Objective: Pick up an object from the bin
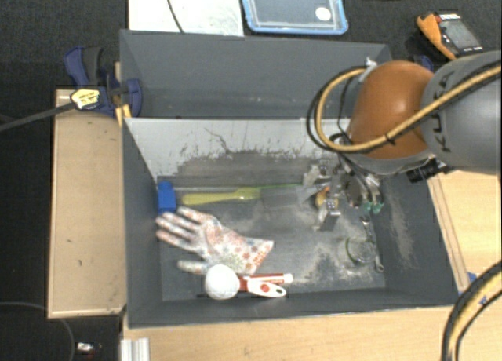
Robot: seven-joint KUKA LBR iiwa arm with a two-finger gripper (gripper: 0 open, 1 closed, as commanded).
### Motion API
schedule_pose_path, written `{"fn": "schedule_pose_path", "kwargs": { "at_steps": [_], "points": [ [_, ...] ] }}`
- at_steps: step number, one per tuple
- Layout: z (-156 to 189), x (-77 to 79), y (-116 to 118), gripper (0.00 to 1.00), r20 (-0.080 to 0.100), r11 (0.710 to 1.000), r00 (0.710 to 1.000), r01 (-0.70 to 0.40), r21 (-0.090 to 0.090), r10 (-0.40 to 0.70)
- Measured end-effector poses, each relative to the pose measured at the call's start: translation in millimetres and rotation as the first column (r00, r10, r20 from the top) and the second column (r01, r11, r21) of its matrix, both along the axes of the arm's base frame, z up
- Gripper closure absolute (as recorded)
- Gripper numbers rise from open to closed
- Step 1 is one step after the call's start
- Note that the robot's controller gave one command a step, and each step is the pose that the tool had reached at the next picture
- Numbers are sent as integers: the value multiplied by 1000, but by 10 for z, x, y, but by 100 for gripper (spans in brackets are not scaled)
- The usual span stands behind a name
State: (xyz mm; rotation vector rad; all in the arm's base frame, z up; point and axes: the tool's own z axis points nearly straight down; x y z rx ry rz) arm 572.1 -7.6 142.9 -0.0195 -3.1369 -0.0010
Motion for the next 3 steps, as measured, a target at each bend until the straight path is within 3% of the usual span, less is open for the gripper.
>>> {"fn": "schedule_pose_path", "kwargs": {
  "at_steps": [1,2,3],
  "points": [
    [42,19,-1,0,8,1000,1000,0,0,0],
    [-513,-122,590,0,13,982,982,-190,-2,190],
    [-189,-190,1009,0,8,985,985,-174,-1,174]
  ]
}}
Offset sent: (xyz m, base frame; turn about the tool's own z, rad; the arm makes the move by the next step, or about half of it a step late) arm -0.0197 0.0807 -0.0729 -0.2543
